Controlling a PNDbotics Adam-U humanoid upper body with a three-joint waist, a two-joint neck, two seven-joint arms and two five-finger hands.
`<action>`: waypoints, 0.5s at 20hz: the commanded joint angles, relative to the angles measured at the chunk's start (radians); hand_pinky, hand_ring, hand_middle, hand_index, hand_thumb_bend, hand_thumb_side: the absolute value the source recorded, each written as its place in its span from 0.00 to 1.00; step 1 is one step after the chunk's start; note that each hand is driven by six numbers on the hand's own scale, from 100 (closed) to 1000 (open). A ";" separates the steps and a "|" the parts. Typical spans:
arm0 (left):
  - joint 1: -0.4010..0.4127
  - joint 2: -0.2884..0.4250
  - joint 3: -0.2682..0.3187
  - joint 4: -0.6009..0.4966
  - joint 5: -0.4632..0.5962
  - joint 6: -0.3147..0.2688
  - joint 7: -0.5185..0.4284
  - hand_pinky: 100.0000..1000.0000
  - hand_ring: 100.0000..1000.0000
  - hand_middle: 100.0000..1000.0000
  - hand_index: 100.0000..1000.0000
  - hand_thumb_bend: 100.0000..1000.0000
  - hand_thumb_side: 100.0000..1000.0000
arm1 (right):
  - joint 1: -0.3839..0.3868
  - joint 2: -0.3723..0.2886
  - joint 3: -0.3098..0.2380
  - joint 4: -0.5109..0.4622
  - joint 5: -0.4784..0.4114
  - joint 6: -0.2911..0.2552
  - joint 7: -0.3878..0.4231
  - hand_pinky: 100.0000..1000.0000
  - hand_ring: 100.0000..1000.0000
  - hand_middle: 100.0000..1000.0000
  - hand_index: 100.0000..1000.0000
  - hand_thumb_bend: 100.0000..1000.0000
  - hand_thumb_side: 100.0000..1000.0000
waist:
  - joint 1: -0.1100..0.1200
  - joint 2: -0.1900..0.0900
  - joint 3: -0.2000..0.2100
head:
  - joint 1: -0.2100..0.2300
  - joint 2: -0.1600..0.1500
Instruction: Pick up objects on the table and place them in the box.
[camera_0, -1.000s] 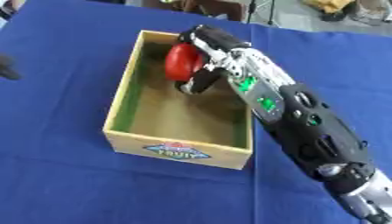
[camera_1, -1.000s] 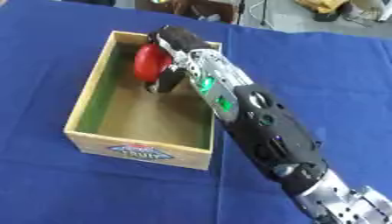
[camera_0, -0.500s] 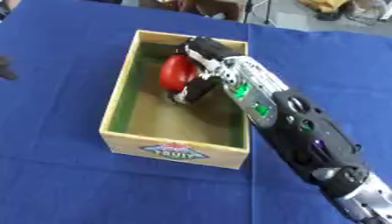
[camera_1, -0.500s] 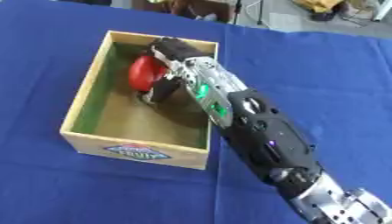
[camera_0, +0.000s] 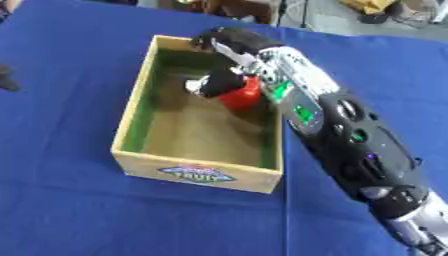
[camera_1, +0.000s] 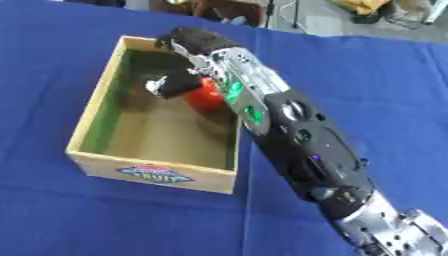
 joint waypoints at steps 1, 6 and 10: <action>-0.002 0.010 -0.001 -0.017 0.000 0.002 -0.002 0.43 0.50 0.60 0.82 0.00 0.89 | -0.032 -0.040 -0.017 -0.068 0.006 0.003 0.009 0.68 0.79 0.80 0.91 0.23 0.64 | 0.011 -0.032 -0.002 | -0.002 -0.001; 0.002 0.011 -0.001 -0.017 -0.001 0.004 -0.001 0.43 0.50 0.60 0.82 0.00 0.89 | -0.046 -0.087 -0.048 -0.171 -0.035 0.022 0.003 0.68 0.77 0.78 0.91 0.19 0.64 | 0.012 -0.035 -0.008 | 0.004 0.004; 0.005 0.012 0.001 -0.017 -0.003 0.005 -0.001 0.43 0.50 0.60 0.82 0.00 0.89 | -0.041 -0.132 -0.083 -0.267 -0.092 0.051 -0.007 0.68 0.77 0.78 0.92 0.20 0.62 | 0.014 -0.035 -0.014 | 0.013 0.009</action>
